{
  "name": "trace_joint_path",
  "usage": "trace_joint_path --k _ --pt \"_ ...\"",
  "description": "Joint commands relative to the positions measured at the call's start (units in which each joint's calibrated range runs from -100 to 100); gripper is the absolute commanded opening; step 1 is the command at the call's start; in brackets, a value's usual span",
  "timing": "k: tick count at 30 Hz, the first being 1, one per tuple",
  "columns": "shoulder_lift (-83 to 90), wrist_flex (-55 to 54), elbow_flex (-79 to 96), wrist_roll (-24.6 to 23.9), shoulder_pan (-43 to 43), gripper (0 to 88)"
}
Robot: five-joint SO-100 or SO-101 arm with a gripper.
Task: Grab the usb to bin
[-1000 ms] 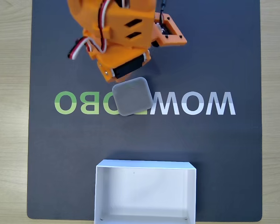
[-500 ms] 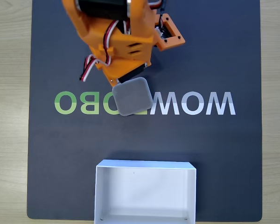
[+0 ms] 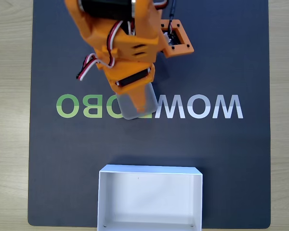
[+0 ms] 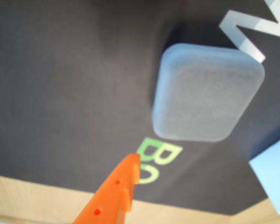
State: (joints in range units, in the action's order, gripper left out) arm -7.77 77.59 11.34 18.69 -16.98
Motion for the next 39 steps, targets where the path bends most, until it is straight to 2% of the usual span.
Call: trace_joint_path --k 1,9,19,27,30,35,37,39 --pt "-1.8 -0.4 -1.9 0.0 0.5 44.4" --pt "-10.3 -0.6 -2.8 0.0 0.8 44.5" --pt "-16.2 -9.5 -2.9 0.1 0.3 44.5" --pt "-19.5 -8.5 -5.2 0.1 0.7 43.6" --pt "-20.2 -7.3 -6.3 0.1 0.7 35.3" --pt "-20.4 -7.2 -6.6 0.1 0.7 13.0" --pt "-20.2 -7.2 -6.5 0.1 0.7 7.9" --pt "-20.0 -7.4 -6.4 0.0 0.6 6.8"
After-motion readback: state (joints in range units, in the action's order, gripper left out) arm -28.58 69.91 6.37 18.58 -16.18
